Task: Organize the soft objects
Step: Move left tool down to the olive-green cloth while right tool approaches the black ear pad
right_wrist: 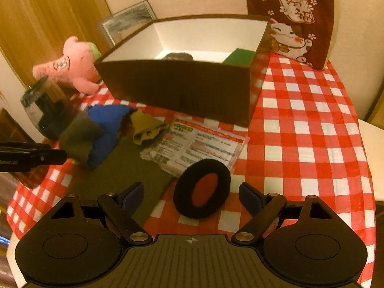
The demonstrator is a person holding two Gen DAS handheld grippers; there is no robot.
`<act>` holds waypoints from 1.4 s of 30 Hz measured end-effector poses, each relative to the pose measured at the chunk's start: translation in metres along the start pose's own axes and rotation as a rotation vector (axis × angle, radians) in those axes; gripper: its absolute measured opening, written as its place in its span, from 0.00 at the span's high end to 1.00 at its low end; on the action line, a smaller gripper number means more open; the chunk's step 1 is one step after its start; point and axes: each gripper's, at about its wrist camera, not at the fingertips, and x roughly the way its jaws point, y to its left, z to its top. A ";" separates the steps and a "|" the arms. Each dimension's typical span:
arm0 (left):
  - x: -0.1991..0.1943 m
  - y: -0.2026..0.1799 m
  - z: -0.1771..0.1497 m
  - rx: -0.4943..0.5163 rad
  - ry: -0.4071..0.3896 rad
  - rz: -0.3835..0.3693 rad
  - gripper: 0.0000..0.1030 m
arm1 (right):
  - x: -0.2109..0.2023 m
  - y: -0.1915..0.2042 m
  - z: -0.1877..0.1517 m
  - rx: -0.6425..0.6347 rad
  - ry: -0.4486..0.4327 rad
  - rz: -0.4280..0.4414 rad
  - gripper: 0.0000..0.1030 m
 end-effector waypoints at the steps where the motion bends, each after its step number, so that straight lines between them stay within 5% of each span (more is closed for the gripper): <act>1: 0.003 0.000 -0.002 0.003 0.006 0.000 0.44 | 0.004 0.000 -0.001 -0.001 0.007 -0.002 0.17; 31: 0.067 0.012 -0.032 0.014 0.096 -0.011 0.44 | 0.076 0.003 -0.020 -0.028 0.031 -0.135 0.17; 34: 0.070 0.013 -0.037 0.013 0.097 -0.021 0.44 | 0.073 0.006 -0.025 -0.077 0.008 -0.156 0.34; 39: 0.076 0.013 -0.041 0.007 0.089 -0.033 0.45 | 0.066 0.002 -0.030 -0.090 0.027 -0.128 0.35; 42: 0.076 0.010 -0.042 0.026 0.078 -0.040 0.55 | 0.059 -0.001 -0.034 -0.082 0.043 -0.113 0.35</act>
